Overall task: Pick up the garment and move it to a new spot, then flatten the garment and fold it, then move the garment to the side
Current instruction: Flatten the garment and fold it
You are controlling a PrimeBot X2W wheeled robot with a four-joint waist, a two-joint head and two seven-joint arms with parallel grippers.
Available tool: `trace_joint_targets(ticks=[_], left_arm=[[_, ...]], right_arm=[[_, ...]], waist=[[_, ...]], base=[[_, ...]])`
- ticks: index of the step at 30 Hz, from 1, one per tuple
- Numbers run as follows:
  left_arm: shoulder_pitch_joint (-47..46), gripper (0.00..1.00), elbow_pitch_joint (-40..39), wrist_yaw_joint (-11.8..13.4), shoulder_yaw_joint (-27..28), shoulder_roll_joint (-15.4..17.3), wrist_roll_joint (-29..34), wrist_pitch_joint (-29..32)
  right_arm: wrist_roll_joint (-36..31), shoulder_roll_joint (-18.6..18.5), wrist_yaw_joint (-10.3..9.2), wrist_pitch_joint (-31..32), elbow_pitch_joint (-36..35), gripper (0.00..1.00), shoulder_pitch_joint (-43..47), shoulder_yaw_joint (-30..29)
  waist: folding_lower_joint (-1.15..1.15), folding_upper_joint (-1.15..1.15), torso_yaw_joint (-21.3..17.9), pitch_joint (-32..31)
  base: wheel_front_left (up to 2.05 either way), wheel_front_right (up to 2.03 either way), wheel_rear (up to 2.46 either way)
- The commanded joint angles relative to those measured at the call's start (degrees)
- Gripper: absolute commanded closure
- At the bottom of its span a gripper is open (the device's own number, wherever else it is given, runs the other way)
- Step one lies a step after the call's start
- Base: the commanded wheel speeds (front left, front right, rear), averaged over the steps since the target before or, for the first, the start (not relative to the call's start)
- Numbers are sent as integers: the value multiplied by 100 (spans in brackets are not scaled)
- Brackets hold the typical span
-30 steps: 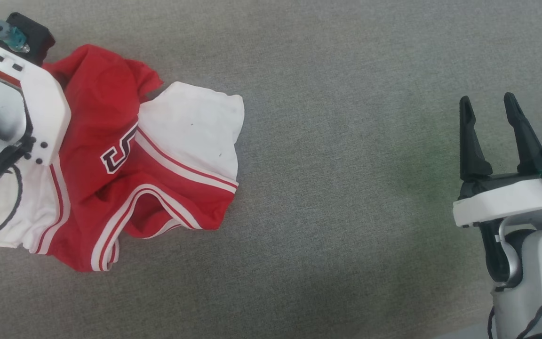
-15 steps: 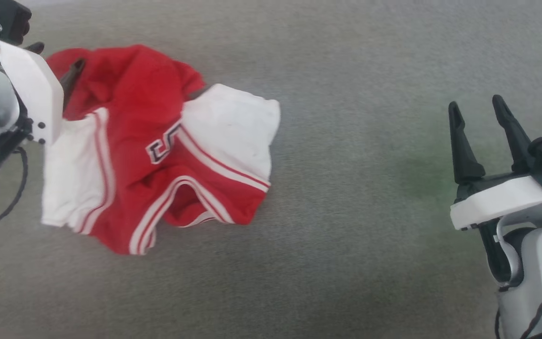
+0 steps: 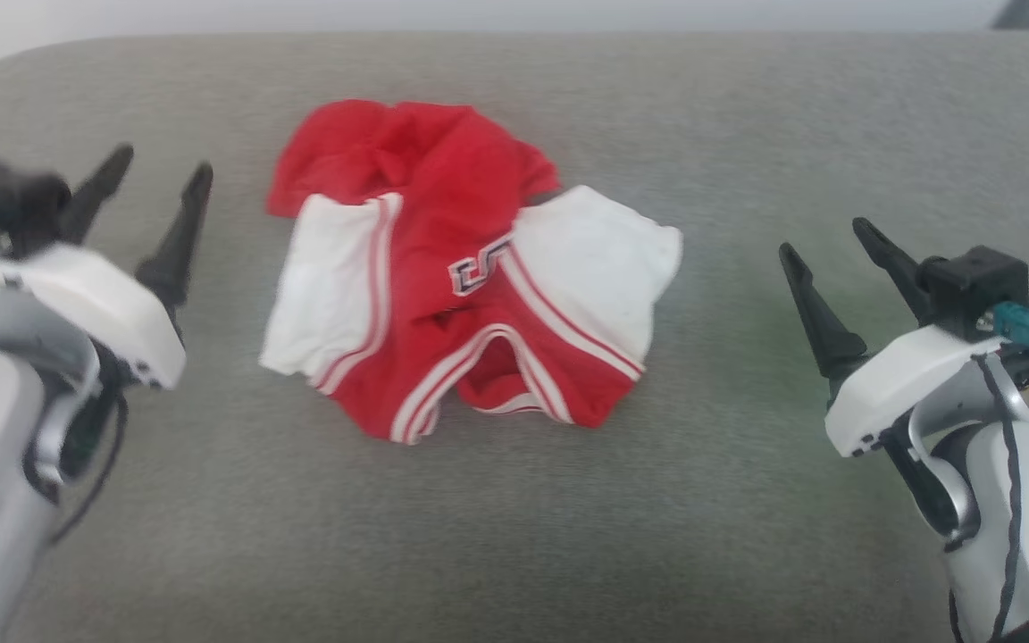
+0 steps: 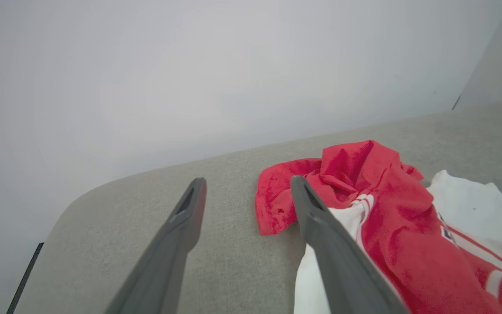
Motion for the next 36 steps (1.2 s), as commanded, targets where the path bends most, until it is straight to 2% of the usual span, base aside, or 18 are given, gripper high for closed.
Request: trace_joint_targets(ticks=[1, 9, 16, 22, 30, 31, 36], left_arm=[[252, 0, -80, 67, 31, -46, -13, -177], [981, 0, -370, 308, 159, -370, -88, -1059], [1324, 0, -478, 433, 277, -666, 8, -1446], [1528, 0, -582, 373, 497, -999, 203, -1538], [1739, 0, -673, 83, 1099, -1531, 626, -1535], [1761, 0, -658, 38, 1172, -1588, 668, -1536], [1892, 0, -586, -121, 1453, -1719, 834, -1535]], right_arm=[[118, -47, -9, 120, 62, 0, -94, 59], [634, -428, -8, 1109, 515, 0, -537, 569], [874, -733, -9, 2120, 1144, 0, -1098, 996], [976, -873, -8, 2790, 1805, 0, -1637, 1299], [1155, -837, -11, 3755, 3205, 0, -2011, 1824], [1216, -821, -10, 3835, 3256, 100, -2029, 1946], [1442, -921, -9, 3865, 3345, 100, -2163, 2106]], waist=[[0, 0, 352, -157], [0, 0, 1022, -142], [0, 0, 1438, -53], [0, 0, 1689, 61], [0, 0, 1853, 139], [0, 0, 1856, 138], [0, 0, 1789, 98]], base=[[0, 0, 0], [0, 0, 0], [0, 0, 0], [0, 0, 0], [0, 0, 0], [0, 0, 0], [0, 0, 0]])
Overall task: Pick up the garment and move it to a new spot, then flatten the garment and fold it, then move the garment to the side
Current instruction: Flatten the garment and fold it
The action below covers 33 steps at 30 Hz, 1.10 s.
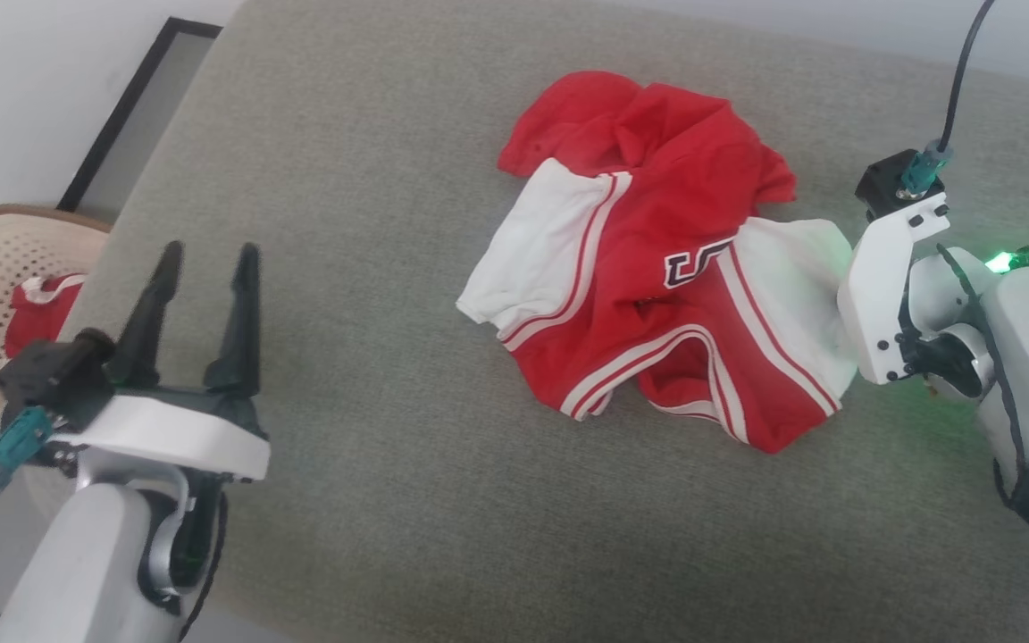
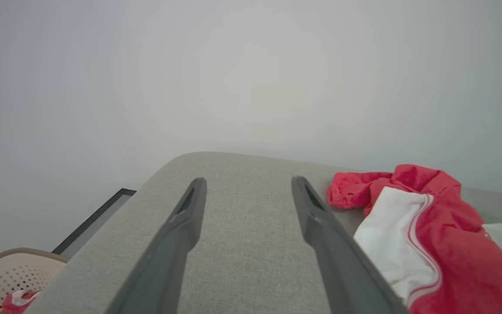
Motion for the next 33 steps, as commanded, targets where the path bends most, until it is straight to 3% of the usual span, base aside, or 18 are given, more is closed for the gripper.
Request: trace_joint_targets(ticks=[1, 10, 19, 25, 28, 29, 30, 31, 33], left_arm=[[76, 0, 11, -29, 67, -5, 100, -23], [442, 0, -22, -227, 646, -24, 269, -23], [698, 0, -158, -250, 873, 46, 371, -24], [686, 0, -115, -266, 813, 71, 343, 51], [631, 0, -63, -310, 729, 80, 305, 142], [614, 0, -53, -331, 715, 91, 301, 180], [595, 0, -40, -345, 699, 103, 281, 222], [578, 0, -25, -357, 668, 123, 278, 272], [547, 0, -37, -393, 625, 142, 248, 383]], right_arm=[[47, -62, -10, 133, 244, 100, 300, 113], [543, -631, -14, 190, -399, 100, 418, -130], [644, -1232, -11, 551, -1341, 100, 1449, -1222], [295, -935, -11, 516, -1515, 100, 2273, -2064], [68, -556, -7, 354, -1337, 100, 2463, -2336], [15, -482, -6, 316, -1284, 77, 2476, -2360], [-63, -424, -6, 249, -1239, 29, 2463, -2393], [-124, -361, -6, 190, -1208, 0, 2438, -2421], [-168, -245, -5, 112, -1190, 0, 2387, -2451]], waist=[[0, 0, -50, -24], [0, 0, -492, -191], [0, 0, -841, -312], [0, 0, -918, -369], [0, 0, -940, -407], [0, 0, -950, -421], [0, 0, -962, -434], [0, 0, -978, -451], [0, 0, -1037, -483]], base=[[0, 0, 0], [0, 0, 0], [0, 0, 0], [0, 0, 0], [0, 0, 0], [0, 0, 0], [0, 0, 0], [0, 0, 0], [0, 0, 0]])
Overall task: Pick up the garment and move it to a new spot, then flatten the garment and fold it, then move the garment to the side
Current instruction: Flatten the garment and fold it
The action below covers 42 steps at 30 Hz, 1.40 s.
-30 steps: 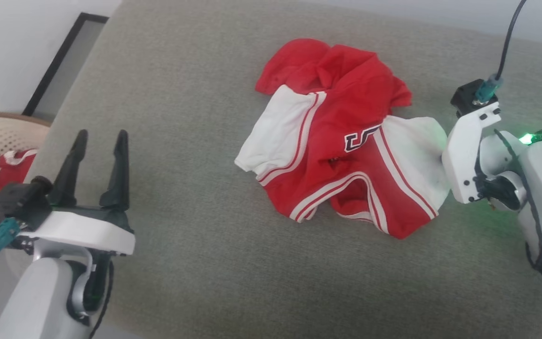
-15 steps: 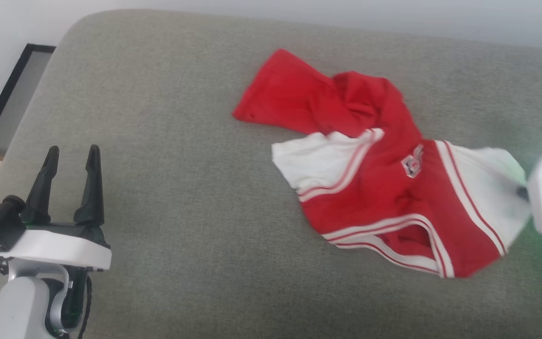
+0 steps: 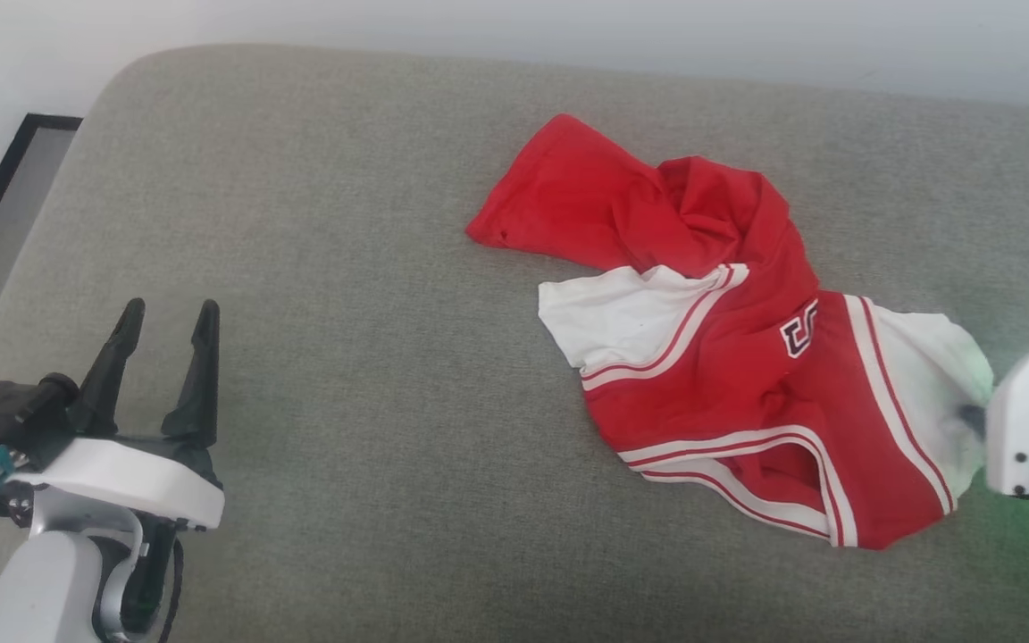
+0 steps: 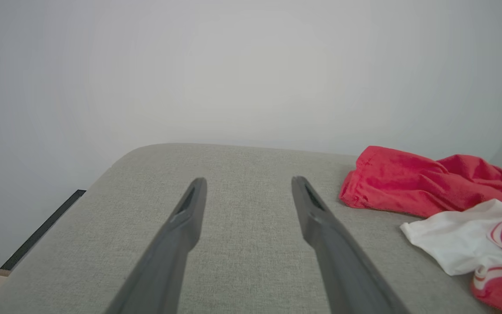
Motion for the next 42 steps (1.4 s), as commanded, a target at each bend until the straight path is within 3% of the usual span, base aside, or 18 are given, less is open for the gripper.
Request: trace_joint_targets(ticks=[1, 14, 27, 34, 42], left_arm=[[-101, 0, -34, -39, -15, 39, -41, 104], [-215, 0, -405, -294, -288, 496, -569, 1513], [-695, 0, -486, -236, -581, 1013, -896, 3200], [-1321, 0, -91, -262, -1024, 1002, -1021, 4270], [-2133, 0, 822, -171, -1563, 812, -825, 5219]], right_arm=[[-82, 177, 0, -38, 107, 0, 75, 42], [-330, 412, -2, -599, -915, 0, 83, -51], [-899, 1080, -3, -2327, -1984, 0, 245, -431], [-1336, 1531, 0, -3252, -2268, 0, 274, -866], [-1475, 1771, 0, -3333, -2367, 0, 328, -929]], waist=[[0, 0, -85, -50], [0, 0, -814, -237], [0, 0, -1959, -62], [0, 0, -2291, 78], [0, 0, -2429, 231]], base=[[0, 0, 0], [0, 0, 0], [0, 0, 0], [0, 0, 0], [0, 0, 0]])
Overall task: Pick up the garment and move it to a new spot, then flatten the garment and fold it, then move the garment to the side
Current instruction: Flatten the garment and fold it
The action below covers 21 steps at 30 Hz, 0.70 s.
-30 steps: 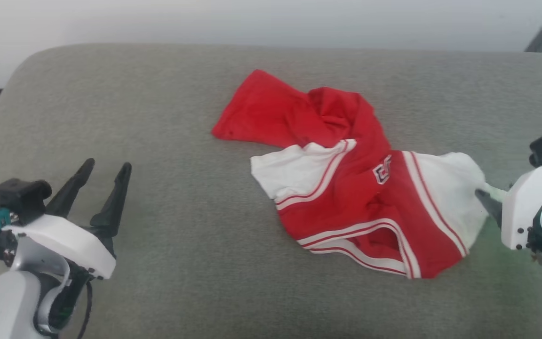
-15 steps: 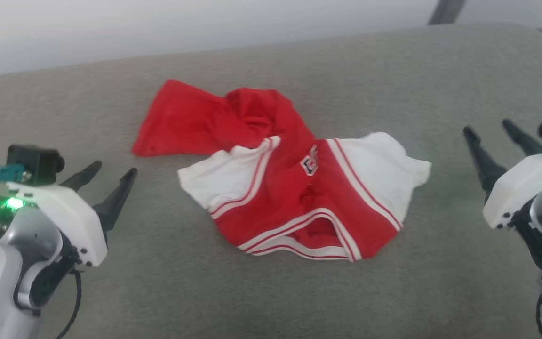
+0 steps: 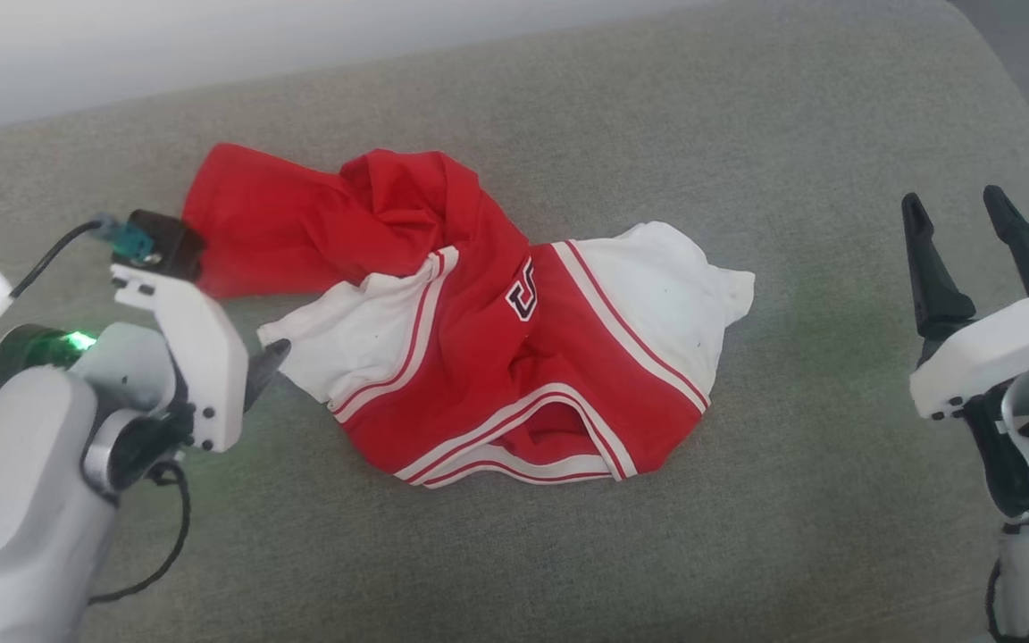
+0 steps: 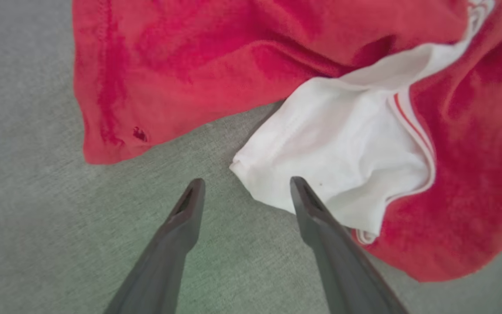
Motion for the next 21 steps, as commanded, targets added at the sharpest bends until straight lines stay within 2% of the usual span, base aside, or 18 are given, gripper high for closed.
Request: trace_joint_targets(ticks=[1, 11, 20, 21], left_arm=[[-210, 0, 193, 61, -74, -62, 43, 133], [-845, 0, 1385, 259, -432, -455, 161, 797], [-1049, 0, 2329, 474, -601, -996, -72, 1417], [-1066, 9, 2371, 438, -640, -1071, -98, 1466]], right_arm=[[1, 43, -3, -3, -37, 0, 34, 0], [-17, 112, -3, 84, -4, 0, -56, 135], [-48, 95, -3, 168, 11, 0, -149, 148], [-48, 99, -3, 173, 14, 0, -157, 143]], waist=[[0, 0, -31, 49], [0, 0, -85, 238], [0, 0, -41, 346], [0, 0, -31, 354]], base=[[0, 0, 0], [0, 0, 0], [0, 0, 0], [0, 0, 0]])
